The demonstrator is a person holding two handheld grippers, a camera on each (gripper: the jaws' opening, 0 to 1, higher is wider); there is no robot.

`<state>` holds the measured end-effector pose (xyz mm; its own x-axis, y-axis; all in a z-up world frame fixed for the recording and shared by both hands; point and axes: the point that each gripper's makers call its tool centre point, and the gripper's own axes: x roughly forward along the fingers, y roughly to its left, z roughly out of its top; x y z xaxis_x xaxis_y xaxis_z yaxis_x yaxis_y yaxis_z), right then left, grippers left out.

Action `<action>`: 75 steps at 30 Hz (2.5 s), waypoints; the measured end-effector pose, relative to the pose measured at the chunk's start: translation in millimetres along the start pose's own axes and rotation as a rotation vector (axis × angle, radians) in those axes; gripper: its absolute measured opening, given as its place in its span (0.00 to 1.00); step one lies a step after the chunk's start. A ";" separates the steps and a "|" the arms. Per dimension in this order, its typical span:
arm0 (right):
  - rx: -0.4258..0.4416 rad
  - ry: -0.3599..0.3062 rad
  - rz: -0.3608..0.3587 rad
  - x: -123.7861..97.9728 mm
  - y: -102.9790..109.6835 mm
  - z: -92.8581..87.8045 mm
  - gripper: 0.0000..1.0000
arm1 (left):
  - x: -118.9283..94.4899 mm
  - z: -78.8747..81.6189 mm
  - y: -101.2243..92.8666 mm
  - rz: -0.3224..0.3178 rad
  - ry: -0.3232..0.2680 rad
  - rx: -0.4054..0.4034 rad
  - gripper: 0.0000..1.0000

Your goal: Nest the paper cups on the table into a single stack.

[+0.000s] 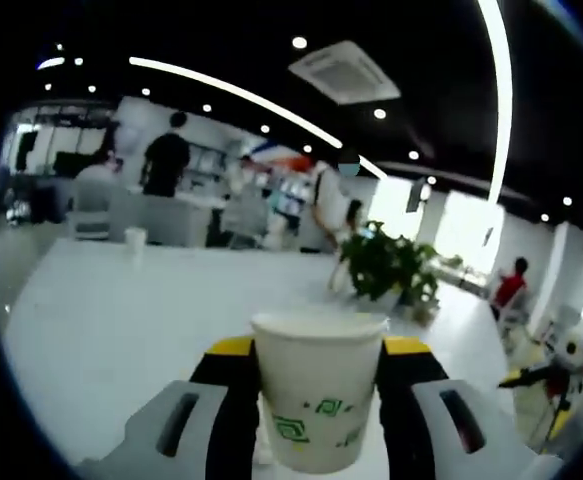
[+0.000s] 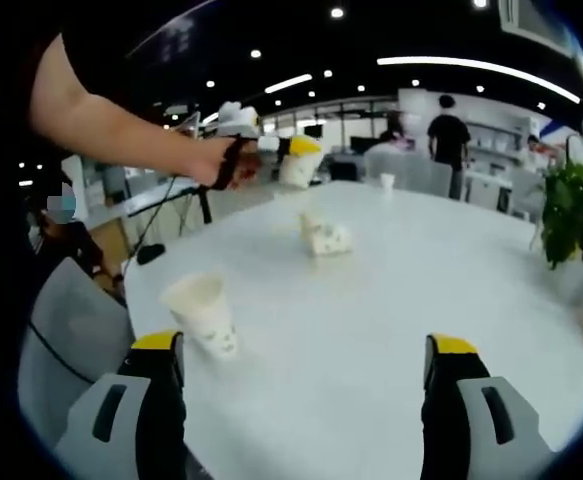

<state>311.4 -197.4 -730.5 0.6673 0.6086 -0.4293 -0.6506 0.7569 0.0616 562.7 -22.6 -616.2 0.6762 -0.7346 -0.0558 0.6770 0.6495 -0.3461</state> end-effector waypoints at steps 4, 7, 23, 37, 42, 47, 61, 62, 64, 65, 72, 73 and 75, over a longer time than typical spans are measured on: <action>-0.002 -0.001 0.001 -1.0 1.5 0.1 0.98 | -0.8 10.5 -3.6 -0.007 -0.041 -0.021 0.44; -0.003 -0.003 0.000 -2.0 2.5 0.4 0.98 | -0.2 15.2 -5.7 -0.012 -0.053 -0.016 0.44; -0.005 -0.013 0.001 -4.4 5.9 2.3 0.98 | -5.6 15.1 -27.8 -0.059 -0.054 0.052 0.45; 0.005 -0.024 0.003 -9.2 9.0 6.0 0.98 | -23.5 23.9 -54.5 -0.076 -0.103 0.089 0.44; 0.036 -0.032 -0.004 -6.4 6.5 6.0 0.98 | -27.9 14.7 -54.7 -0.078 -0.078 0.109 0.44; 0.026 -0.047 -0.002 -5.9 14.1 10.8 0.98 | -33.3 10.1 -61.3 -0.085 -0.066 0.120 0.44; 0.016 -0.045 0.008 -11.4 28.0 6.8 0.98 | -44.8 6.6 -99.0 -0.163 -0.059 0.141 0.45; 0.014 -0.045 0.008 -12.2 28.3 6.6 0.98 | -46.4 7.5 -101.8 -0.165 -0.062 0.147 0.45; 0.014 -0.046 0.007 -13.8 29.7 7.3 0.98 | -48.1 8.1 -103.7 -0.166 -0.063 0.152 0.45; 0.012 -0.046 0.006 -14.4 30.3 7.5 0.98 | -48.7 8.2 -104.2 -0.167 -0.064 0.153 0.45; 0.008 -0.054 0.004 -17.3 32.6 9.6 0.98 | -55.2 5.4 -113.1 -0.180 -0.065 0.136 0.44; 0.008 -0.055 0.003 -17.2 32.5 9.7 0.98 | -56.2 4.8 -114.8 -0.181 -0.066 0.142 0.44; 0.007 -0.056 0.004 -17.5 33.6 9.8 0.98 | -57.7 3.1 -117.0 -0.183 -0.063 0.147 0.44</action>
<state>281.4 -180.3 -712.1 0.6842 0.6237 -0.3780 -0.6509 0.7560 0.0694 445.4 -55.6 -569.5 0.5522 -0.8319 0.0558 0.8218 0.5317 -0.2048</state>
